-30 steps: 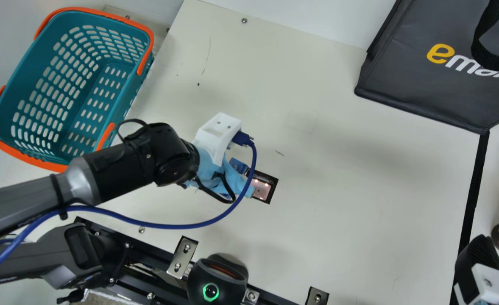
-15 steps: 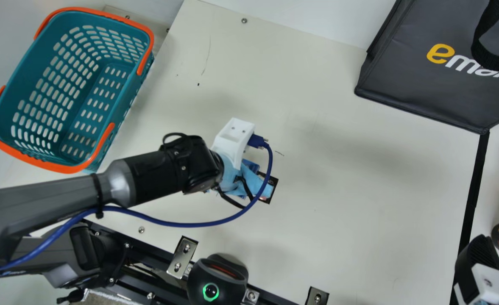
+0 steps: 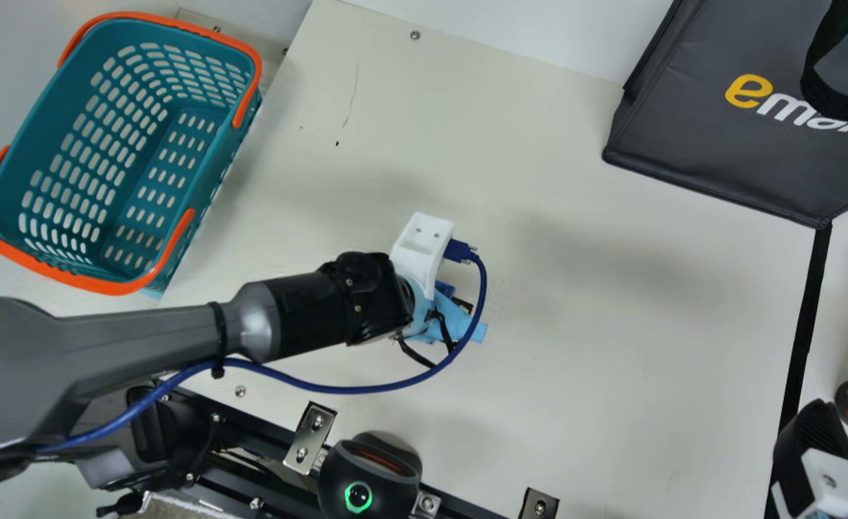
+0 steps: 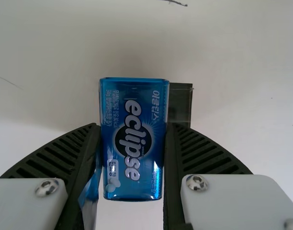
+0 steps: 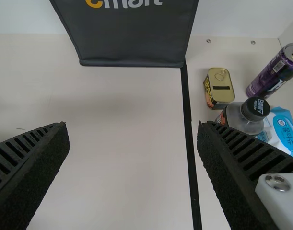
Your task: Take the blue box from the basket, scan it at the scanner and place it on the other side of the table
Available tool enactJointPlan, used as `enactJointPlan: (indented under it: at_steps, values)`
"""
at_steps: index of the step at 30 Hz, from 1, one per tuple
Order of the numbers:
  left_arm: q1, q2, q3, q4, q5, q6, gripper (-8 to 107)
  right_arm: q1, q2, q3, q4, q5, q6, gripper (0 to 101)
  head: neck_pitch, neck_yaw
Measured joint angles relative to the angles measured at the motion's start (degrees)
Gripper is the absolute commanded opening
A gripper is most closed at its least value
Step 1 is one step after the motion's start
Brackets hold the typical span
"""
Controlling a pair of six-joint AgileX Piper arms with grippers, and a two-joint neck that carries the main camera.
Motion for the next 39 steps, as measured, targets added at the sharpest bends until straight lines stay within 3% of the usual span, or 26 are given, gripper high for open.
enactJointPlan:
  at_steps: [15,34,39]
  values:
    - [-3.9,4.9,-5.9,1.2,1.8,-4.5,-8,0.0,0.0,0.0,0.0,0.0,0.0,95,0.0,0.0]
    - [-7.2,15.5,-20.1,0.5,4.0,-8.5,-8,0.0,0.0,0.0,0.0,0.0,0.0,95,0.0,0.0]
    - [-7.5,18.1,-23.7,0.4,4.7,-9.0,9,0.0,0.0,0.0,0.0,0.0,0.0,95,0.0,-0.1]
